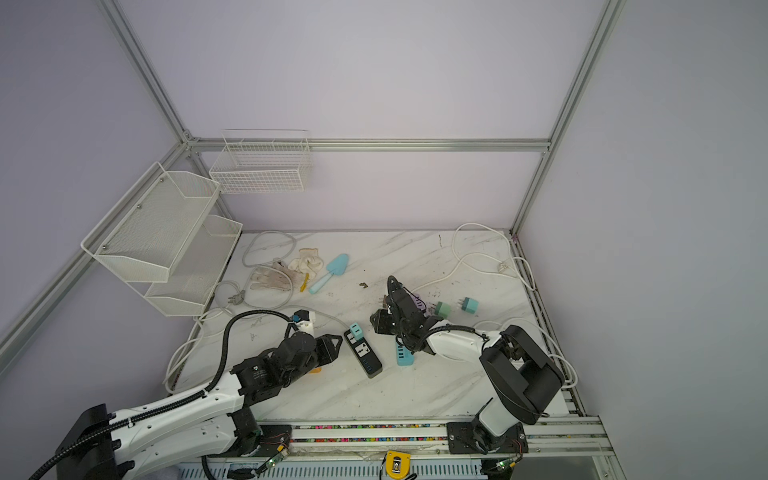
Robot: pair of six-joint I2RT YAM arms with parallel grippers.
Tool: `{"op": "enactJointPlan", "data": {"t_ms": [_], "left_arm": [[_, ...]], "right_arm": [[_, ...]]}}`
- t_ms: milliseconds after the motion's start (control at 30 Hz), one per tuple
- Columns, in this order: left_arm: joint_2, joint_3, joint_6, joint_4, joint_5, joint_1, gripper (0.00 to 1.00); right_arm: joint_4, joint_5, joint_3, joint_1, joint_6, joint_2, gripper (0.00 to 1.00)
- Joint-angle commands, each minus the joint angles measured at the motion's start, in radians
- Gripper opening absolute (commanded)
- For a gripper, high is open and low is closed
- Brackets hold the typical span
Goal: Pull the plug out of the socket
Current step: 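Pull the green plug out with right gripper while left holds black strip, then lower the green plug onto the table and open the right gripper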
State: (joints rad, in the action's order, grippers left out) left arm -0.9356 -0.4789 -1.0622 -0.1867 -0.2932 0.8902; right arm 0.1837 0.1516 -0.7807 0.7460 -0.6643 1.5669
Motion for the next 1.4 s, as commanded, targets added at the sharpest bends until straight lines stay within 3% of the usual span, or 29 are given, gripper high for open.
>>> {"op": "enactJointPlan", "data": {"t_ms": [0, 767, 1067, 1367], "left_arm": [[0.021, 0.024, 0.027, -0.012, -0.033, -0.006, 0.42], [-0.014, 0.025, 0.031, -0.023, -0.005, -0.011, 0.47], [-0.037, 0.021, 0.033, -0.020, 0.002, -0.012, 0.48], [-0.040, 0.015, 0.039, -0.021, 0.005, -0.014, 0.49]], "right_arm": [[0.082, -0.007, -0.015, -0.005, -0.031, 0.036, 0.07], [0.157, -0.019, -0.053, -0.007, -0.043, 0.217, 0.16], [0.120, -0.047, -0.051, -0.007, -0.033, 0.210, 0.29], [0.018, -0.119, -0.068, -0.007, 0.000, 0.134, 0.49]]}}
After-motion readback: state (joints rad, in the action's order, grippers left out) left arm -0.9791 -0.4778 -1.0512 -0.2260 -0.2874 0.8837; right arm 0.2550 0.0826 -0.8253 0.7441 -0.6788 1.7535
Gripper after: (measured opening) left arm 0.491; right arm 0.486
